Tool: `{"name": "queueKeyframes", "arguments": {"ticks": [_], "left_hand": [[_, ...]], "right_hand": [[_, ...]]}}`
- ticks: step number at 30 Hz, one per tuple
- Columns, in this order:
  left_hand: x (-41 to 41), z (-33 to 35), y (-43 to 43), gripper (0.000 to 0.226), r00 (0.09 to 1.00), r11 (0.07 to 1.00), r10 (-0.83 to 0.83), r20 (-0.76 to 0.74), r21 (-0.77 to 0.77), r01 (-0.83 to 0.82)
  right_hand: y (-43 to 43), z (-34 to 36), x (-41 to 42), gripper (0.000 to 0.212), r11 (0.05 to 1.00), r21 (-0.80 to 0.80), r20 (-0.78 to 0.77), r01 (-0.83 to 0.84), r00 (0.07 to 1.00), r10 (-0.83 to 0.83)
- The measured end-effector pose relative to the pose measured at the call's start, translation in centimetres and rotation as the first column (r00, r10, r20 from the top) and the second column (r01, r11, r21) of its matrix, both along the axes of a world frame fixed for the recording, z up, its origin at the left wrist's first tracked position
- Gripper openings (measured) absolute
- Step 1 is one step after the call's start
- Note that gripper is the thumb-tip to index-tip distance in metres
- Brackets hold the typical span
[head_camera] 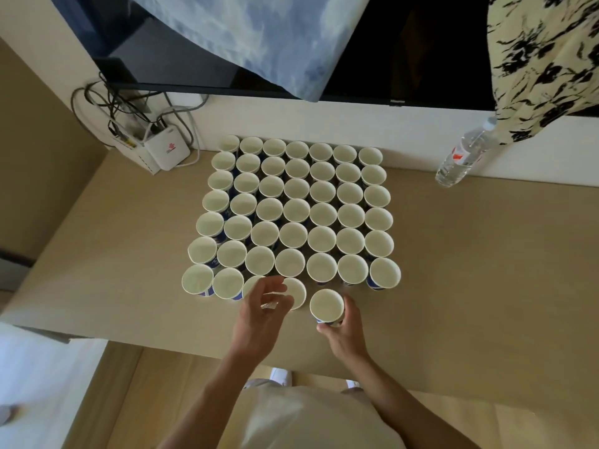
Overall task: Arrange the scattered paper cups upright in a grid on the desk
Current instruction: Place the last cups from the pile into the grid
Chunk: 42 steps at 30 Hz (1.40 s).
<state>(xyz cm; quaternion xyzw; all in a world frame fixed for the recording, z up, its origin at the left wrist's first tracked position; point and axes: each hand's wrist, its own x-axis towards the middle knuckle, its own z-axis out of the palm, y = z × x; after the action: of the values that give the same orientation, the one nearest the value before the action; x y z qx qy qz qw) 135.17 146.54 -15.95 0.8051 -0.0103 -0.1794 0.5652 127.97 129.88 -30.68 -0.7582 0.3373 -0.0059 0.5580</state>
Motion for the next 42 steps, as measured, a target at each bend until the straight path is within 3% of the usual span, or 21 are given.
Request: {"name": "queueKeyframes", "arguments": {"ticks": [8,17,24,28,32,36,42], "left_hand": [[-0.9,0.1,2.2,0.02,1.0,1.0,0.009,0.009,0.012,-0.009],[-2.1,0.2,2.8,0.023,0.999,0.999,0.052,-0.009,0.004,-0.052],[-2.5,0.0,2.9,0.021,0.999,0.999,0.037,-0.029,-0.02,-0.038],[-1.9,-0.2,2.0,0.023,0.999,0.998,-0.044,-0.011,-0.034,0.043],[-1.3,0.3,0.1,0.022,0.987,0.984,-0.16,-0.006,-0.074,0.159],[-0.7,1.2,-2.4,0.023,0.948,0.944,-0.317,0.03,-0.083,0.319],[-1.1,4.2,-6.3,0.022,0.903,0.899,-0.417,0.102,-0.104,0.426]], "right_hand": [[0.7,0.2,0.7,0.066,0.998,-0.007,-0.032,0.065,0.997,-0.065],[0.5,0.3,2.0,0.061,0.991,0.099,0.027,0.086,0.996,-0.09],[0.2,-0.1,1.4,0.072,0.99,0.119,-0.053,0.08,0.996,-0.074],[-0.7,-0.1,-0.5,0.069,0.977,0.053,-0.053,0.204,0.978,-0.201],[-2.0,1.7,-2.2,0.064,0.885,0.065,-0.018,0.462,0.887,-0.462],[-3.5,4.6,-3.1,0.061,0.745,0.137,0.11,0.653,0.737,-0.667],[-5.9,10.3,-4.0,0.053,0.702,0.225,0.351,0.676,0.616,-0.705]]}}
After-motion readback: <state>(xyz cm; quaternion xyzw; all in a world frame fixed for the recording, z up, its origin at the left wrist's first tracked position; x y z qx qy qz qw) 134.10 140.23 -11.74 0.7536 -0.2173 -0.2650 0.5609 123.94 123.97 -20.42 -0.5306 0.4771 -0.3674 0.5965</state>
